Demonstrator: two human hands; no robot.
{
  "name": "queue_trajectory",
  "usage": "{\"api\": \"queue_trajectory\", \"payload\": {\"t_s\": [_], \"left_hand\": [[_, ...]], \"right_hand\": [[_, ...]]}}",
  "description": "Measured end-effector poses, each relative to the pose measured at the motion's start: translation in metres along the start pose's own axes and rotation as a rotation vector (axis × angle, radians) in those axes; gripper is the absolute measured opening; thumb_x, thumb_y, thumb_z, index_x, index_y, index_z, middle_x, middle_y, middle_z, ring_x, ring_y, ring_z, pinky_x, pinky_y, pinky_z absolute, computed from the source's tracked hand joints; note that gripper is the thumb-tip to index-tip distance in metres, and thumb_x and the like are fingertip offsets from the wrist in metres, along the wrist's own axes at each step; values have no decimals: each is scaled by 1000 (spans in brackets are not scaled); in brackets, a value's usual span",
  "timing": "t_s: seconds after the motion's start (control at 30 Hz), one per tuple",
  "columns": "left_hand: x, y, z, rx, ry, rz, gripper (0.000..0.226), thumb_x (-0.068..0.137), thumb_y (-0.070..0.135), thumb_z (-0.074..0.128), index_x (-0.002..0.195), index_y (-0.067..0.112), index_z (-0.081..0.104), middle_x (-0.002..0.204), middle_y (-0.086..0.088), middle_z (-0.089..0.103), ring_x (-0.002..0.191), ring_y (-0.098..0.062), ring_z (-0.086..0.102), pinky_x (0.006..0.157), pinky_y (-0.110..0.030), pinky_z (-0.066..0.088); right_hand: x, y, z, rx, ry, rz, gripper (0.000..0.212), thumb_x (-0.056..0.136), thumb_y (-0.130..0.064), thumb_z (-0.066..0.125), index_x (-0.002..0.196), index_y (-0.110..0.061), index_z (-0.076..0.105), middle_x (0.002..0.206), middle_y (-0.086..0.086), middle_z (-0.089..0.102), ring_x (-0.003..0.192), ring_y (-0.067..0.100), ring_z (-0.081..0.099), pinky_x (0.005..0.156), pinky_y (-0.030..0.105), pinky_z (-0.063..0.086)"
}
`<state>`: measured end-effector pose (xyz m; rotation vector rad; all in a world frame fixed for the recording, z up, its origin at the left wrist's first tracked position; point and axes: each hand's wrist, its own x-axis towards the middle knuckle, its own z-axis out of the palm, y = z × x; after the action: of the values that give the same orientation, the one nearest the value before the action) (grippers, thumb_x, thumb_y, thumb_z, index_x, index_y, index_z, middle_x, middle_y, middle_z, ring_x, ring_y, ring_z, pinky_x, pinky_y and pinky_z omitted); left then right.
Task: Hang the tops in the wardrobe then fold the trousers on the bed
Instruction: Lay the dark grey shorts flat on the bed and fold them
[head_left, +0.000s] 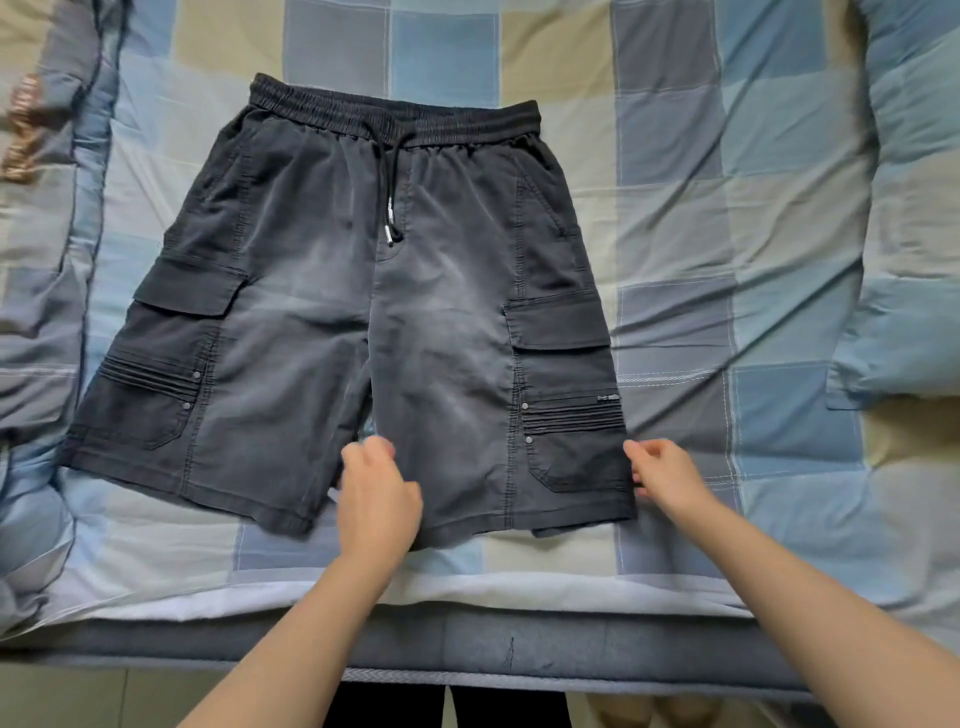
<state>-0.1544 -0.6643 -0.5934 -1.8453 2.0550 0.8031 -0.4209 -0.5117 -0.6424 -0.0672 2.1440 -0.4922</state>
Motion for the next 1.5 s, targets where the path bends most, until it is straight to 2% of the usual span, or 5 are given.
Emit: {"api": "queue_trajectory", "payload": {"t_s": [0.4, 0.63, 1.0, 1.17, 1.5], "left_hand": [[23, 87, -25, -1002, -700, -253, 31, 87, 54, 61, 101, 27, 66, 107, 7, 70, 99, -19, 68, 95, -39, 50], [32, 72, -27, -567, -379, -46, 27, 80, 10, 60, 105, 18, 65, 93, -5, 70, 91, -24, 61, 73, -29, 48], [46, 28, -35, -472, -462, 272, 18, 90, 12, 53, 102, 16, 65, 91, -1, 68, 92, -24, 58, 81, -38, 52], [50, -14, -65, -528, -513, 421, 5, 91, 17, 58, 91, 15, 62, 77, 2, 61, 72, -16, 50, 72, -31, 45], [133, -216, -172, -381, -219, 133, 27, 84, 19, 71, 73, 39, 57, 76, 13, 67, 74, -6, 61, 71, -30, 44]], "right_hand": [[-100, -87, 54, 16, -250, -585, 39, 93, -2, 50, 129, -18, 50, 122, -10, 60, 113, 6, 54, 100, 24, 41], [-88, -154, 39, -75, -342, -360, 23, 88, 0, 50, 85, -10, 69, 66, 0, 62, 62, 11, 55, 58, 16, 46], [62, -316, 60, 112, 96, -176, 47, 85, -38, 61, 120, -8, 54, 120, 10, 59, 100, 29, 63, 59, 31, 56], [61, -338, 80, 243, 101, -90, 14, 90, 0, 55, 84, -12, 50, 81, 6, 52, 63, 16, 54, 30, 18, 41], [6, -452, 181, 322, 219, -352, 10, 97, -20, 44, 103, -15, 39, 114, 10, 50, 79, 26, 61, 36, 20, 48]]}}
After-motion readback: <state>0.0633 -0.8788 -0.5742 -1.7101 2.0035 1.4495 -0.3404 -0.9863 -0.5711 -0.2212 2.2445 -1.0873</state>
